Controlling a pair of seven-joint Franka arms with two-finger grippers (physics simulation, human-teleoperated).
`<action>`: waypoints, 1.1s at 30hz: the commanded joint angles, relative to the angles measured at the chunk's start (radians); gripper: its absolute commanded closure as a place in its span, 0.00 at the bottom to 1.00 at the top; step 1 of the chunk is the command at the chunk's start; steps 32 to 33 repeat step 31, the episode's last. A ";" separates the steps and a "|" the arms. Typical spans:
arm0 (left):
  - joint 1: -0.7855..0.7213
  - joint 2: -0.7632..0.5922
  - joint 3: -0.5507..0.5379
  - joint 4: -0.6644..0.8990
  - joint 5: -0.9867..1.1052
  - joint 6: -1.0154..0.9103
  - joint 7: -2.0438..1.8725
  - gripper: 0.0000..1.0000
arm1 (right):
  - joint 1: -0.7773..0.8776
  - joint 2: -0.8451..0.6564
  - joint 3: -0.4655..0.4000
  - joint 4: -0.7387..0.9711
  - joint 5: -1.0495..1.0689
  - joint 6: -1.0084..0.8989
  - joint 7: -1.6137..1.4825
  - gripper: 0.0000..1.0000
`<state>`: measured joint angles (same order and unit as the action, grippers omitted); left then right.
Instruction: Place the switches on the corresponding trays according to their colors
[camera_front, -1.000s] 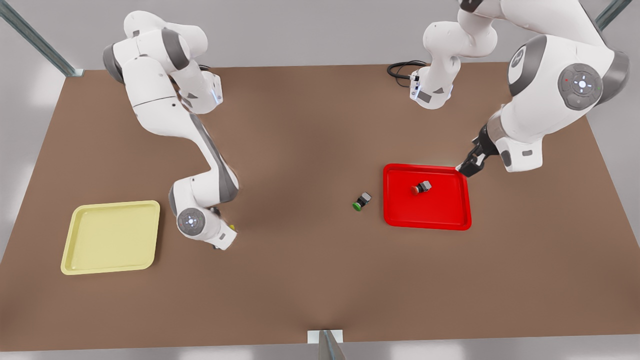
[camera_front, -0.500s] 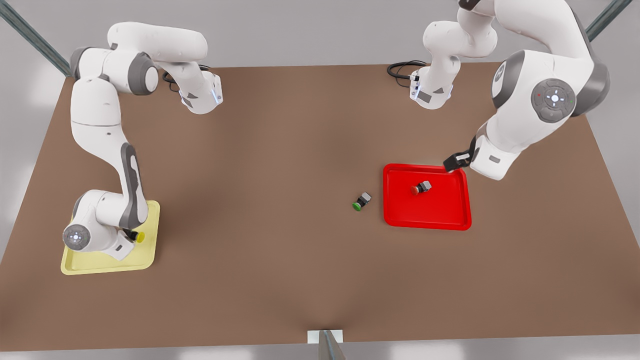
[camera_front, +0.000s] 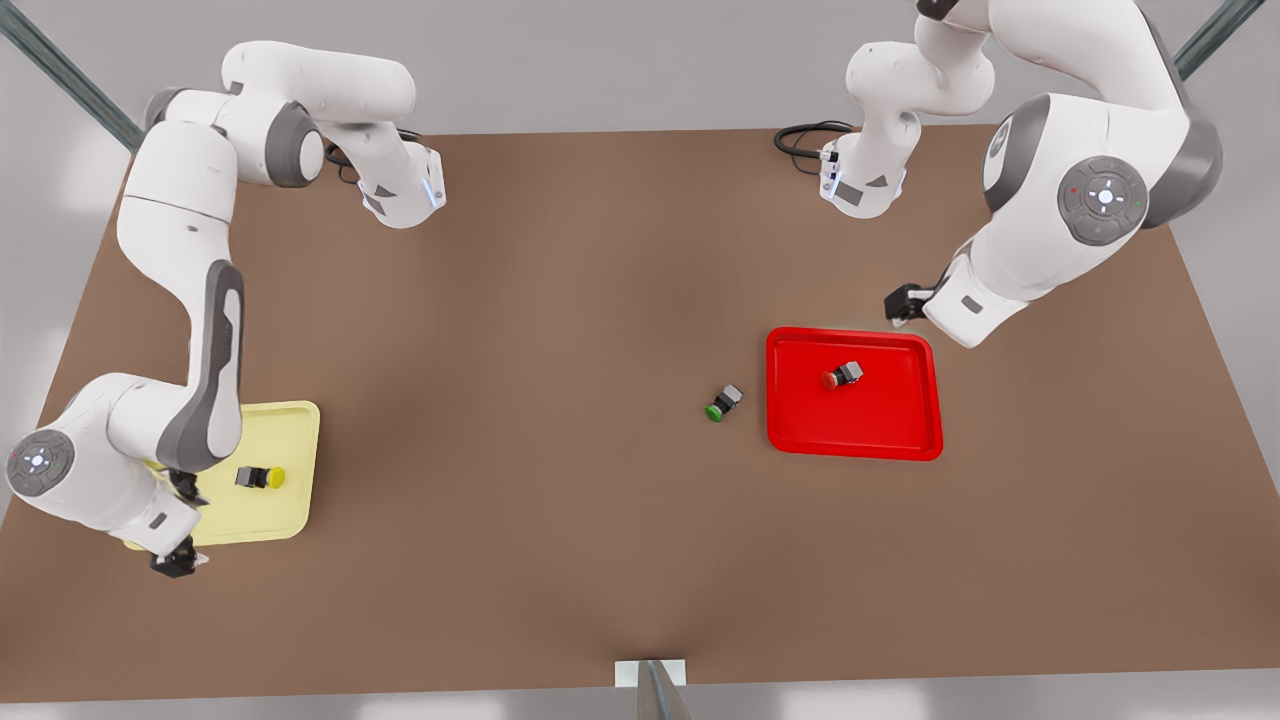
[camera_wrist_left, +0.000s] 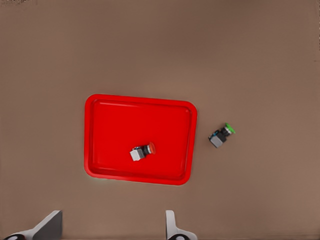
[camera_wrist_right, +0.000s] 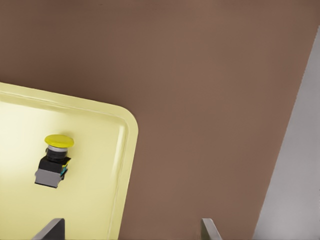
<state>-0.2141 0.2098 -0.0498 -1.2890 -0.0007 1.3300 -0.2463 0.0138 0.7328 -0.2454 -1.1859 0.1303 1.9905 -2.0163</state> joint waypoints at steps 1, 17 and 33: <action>-0.001 -0.001 0.001 0.000 0.001 -0.006 0.197 0.00 | 0.063 -0.012 -0.035 0.015 0.095 -0.297 0.632 0.00; -0.001 -0.001 0.001 0.000 0.001 -0.008 0.197 0.00 | 0.061 -0.635 0.207 -0.350 -0.288 -0.481 2.164 0.00; 0.001 0.000 0.001 0.000 0.001 -0.018 0.197 0.00 | 0.061 -0.604 0.210 -0.325 -0.251 -0.430 2.081 0.00</action>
